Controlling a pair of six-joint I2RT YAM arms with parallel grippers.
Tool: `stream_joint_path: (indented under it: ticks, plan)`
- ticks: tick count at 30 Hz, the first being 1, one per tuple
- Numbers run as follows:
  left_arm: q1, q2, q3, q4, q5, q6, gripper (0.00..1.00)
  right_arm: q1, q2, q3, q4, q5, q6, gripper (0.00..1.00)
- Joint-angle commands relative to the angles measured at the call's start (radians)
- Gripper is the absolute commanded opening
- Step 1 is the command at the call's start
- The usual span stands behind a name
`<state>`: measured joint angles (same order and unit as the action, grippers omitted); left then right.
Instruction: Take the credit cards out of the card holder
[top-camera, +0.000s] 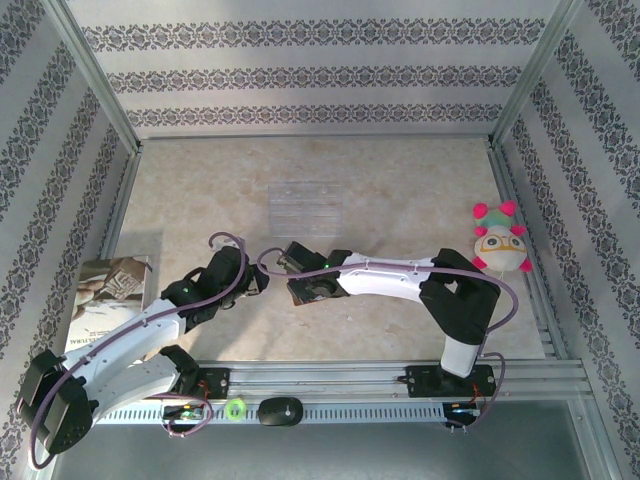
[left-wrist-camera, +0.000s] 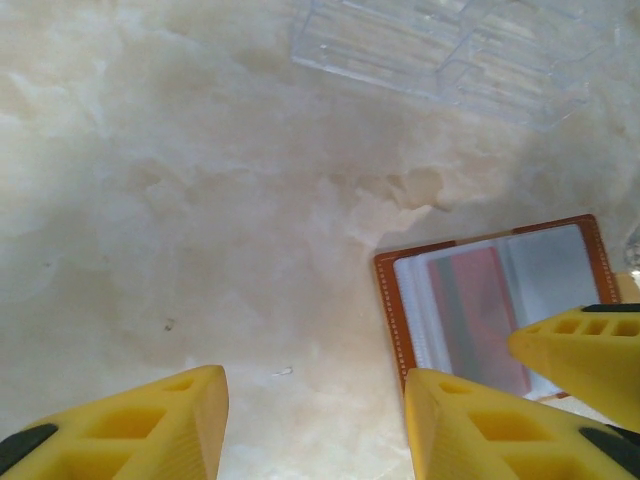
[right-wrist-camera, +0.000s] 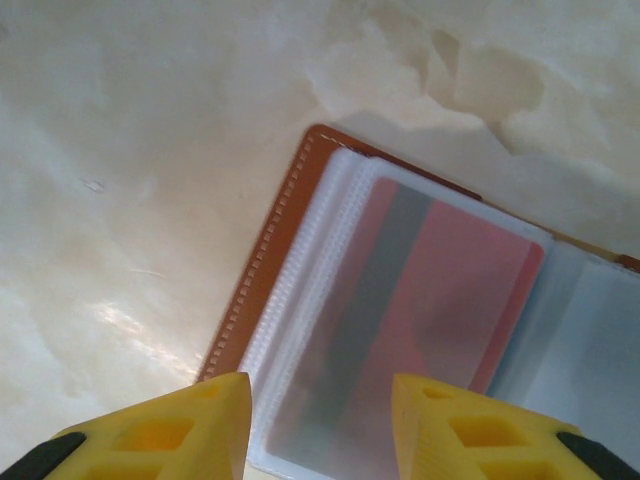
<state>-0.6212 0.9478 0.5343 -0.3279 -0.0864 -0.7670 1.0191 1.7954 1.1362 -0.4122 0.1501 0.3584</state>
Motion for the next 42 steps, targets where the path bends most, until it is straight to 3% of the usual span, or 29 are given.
stream_joint_path:
  ticks: [1,14,21,28,33,37,42]
  plan:
    - [0.018,-0.009,-0.023,-0.023,0.003,-0.009,0.50,0.012,0.021,0.031,-0.059,0.077,-0.033,0.42]
    - [0.044,0.009,-0.043,0.003,0.032,-0.017,0.50,0.029,0.102,0.037,-0.063,0.087,-0.044,0.43]
    - [0.049,0.013,-0.052,0.013,0.051,-0.027,0.50,0.029,0.093,0.012,-0.044,0.118,-0.032,0.18]
    - [0.050,0.025,-0.055,0.027,0.063,-0.029,0.49,0.010,0.052,-0.005,0.010,0.096,-0.021,0.00]
    - [0.050,0.031,-0.053,0.033,0.073,-0.029,0.49,-0.021,-0.026,-0.047,0.073,0.021,0.006,0.00]
    - [0.050,0.036,-0.053,0.047,0.083,-0.029,0.49,-0.044,-0.042,-0.031,0.038,-0.040,0.020,0.30]
    - [0.050,0.042,-0.054,0.061,0.086,-0.028,0.49,-0.049,0.003,0.012,-0.040,-0.050,-0.004,0.39]
